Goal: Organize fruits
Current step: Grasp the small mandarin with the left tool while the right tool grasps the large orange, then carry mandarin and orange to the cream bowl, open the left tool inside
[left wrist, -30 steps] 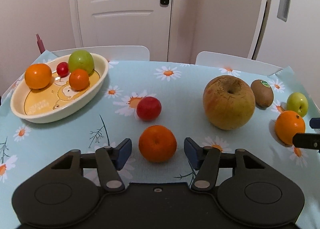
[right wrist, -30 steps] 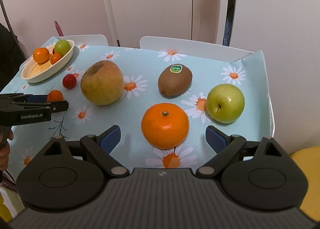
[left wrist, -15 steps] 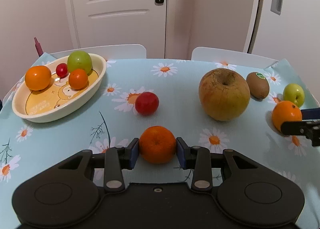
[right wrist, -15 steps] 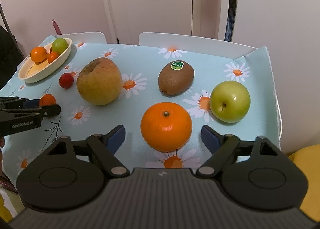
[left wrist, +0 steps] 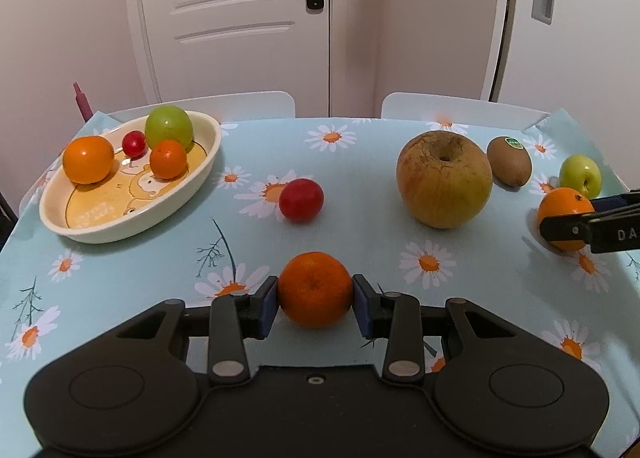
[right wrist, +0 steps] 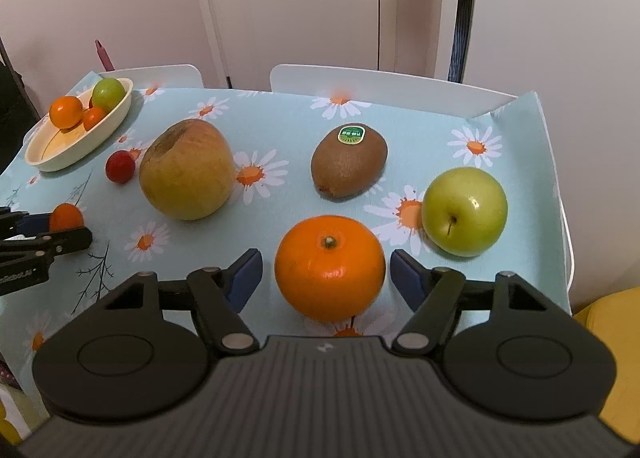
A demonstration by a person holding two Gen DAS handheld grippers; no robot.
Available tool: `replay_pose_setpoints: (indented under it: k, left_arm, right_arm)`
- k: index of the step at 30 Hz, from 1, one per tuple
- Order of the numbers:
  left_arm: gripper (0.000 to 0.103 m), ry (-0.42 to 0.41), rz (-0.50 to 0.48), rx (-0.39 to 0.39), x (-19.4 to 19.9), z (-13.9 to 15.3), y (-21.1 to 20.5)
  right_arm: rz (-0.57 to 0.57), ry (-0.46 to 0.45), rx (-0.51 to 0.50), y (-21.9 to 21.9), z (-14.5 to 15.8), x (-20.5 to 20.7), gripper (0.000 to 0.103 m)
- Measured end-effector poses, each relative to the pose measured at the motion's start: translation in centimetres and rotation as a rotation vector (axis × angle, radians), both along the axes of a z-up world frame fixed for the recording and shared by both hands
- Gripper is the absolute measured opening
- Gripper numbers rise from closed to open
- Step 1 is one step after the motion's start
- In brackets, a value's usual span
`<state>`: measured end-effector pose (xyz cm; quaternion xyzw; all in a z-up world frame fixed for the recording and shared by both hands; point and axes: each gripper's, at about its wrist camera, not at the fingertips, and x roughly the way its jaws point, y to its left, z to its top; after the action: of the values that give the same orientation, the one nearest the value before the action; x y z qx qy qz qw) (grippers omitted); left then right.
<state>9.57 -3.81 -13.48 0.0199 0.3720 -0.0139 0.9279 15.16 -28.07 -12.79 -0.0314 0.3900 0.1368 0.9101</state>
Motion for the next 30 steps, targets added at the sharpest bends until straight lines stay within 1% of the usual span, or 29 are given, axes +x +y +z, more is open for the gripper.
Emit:
replay_pose_setpoints:
  k: [1, 3, 6, 12, 19, 23, 30]
  left_arm:
    - [0.042, -0.002, 0.001, 0.000, -0.1, 0.1, 0.1]
    - [0.042, -0.006, 0.005, -0.003, -0.3, 0.3, 0.2]
    - [0.042, -0.015, 0.010, -0.007, -0.8, 0.7, 0.4]
    - [0.042, -0.038, 0.021, -0.013, -1.9, 2.3, 0.9]
    - [0.042, -0.075, 0.044, -0.020, -3.2, 5.0, 2.1]
    - [0.042, -0.098, 0.050, -0.010, -3.8, 6.7, 3.2]
    - [0.042, -0.120, 0.060, -0.005, -4.4, 9.5, 6.5]
  right_arm:
    - [-0.002, 0.000, -0.005, 0.1, 0.0, 0.1, 0.075]
    - [-0.008, 0.002, -0.013, 0.2, 0.1, 0.2, 0.074]
    - [-0.015, 0.005, 0.010, 0.1, 0.4, 0.0, 0.074]
    - [0.005, -0.017, 0.023, 1.1, 2.1, -1.1, 0.074]
    - [0.036, -0.046, 0.025, 3.3, 5.1, -2.4, 0.074]
    - [0.052, -0.059, 0.036, 4.9, 7.1, -3.0, 0.074]
    - [0.076, -0.078, 0.055, 8.9, 10.0, -3.6, 0.074]
